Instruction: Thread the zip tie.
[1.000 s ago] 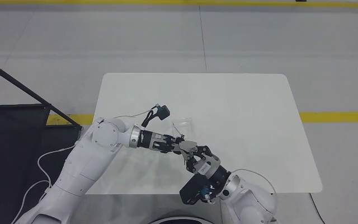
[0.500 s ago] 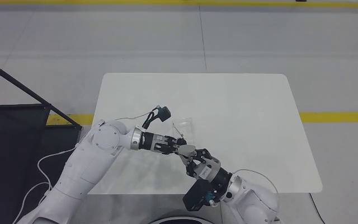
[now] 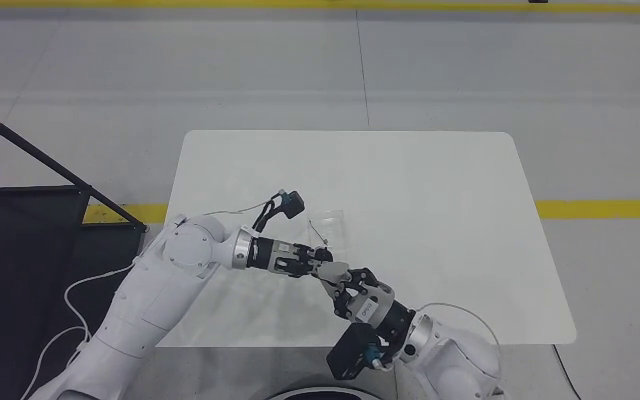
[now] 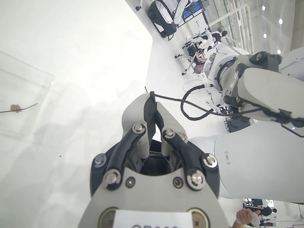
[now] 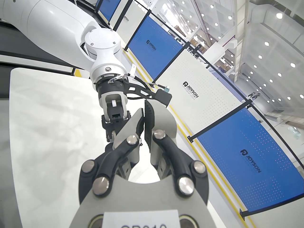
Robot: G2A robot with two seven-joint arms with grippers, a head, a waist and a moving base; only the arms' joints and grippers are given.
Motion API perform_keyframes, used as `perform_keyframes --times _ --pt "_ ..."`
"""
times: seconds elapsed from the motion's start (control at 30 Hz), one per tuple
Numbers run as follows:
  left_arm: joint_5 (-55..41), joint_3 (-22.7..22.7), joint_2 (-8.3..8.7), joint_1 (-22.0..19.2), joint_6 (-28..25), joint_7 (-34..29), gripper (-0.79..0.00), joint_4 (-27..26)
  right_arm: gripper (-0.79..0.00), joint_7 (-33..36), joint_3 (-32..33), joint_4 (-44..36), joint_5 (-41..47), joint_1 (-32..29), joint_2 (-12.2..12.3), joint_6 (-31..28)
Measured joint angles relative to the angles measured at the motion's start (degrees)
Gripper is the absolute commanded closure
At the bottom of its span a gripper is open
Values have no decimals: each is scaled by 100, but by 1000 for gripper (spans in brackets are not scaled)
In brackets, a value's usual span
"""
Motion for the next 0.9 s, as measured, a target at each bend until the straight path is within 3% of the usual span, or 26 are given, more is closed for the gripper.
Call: perform_keyframes --times 0.4,0.9 --pt "71 -14 48 37 -90 30 0 -95 0 237 -80 -40 -130 30 84 -58" --pt "112 36 99 41 -190 -35 0 -151 0 568 -202 -73 -211 -20 121 726"
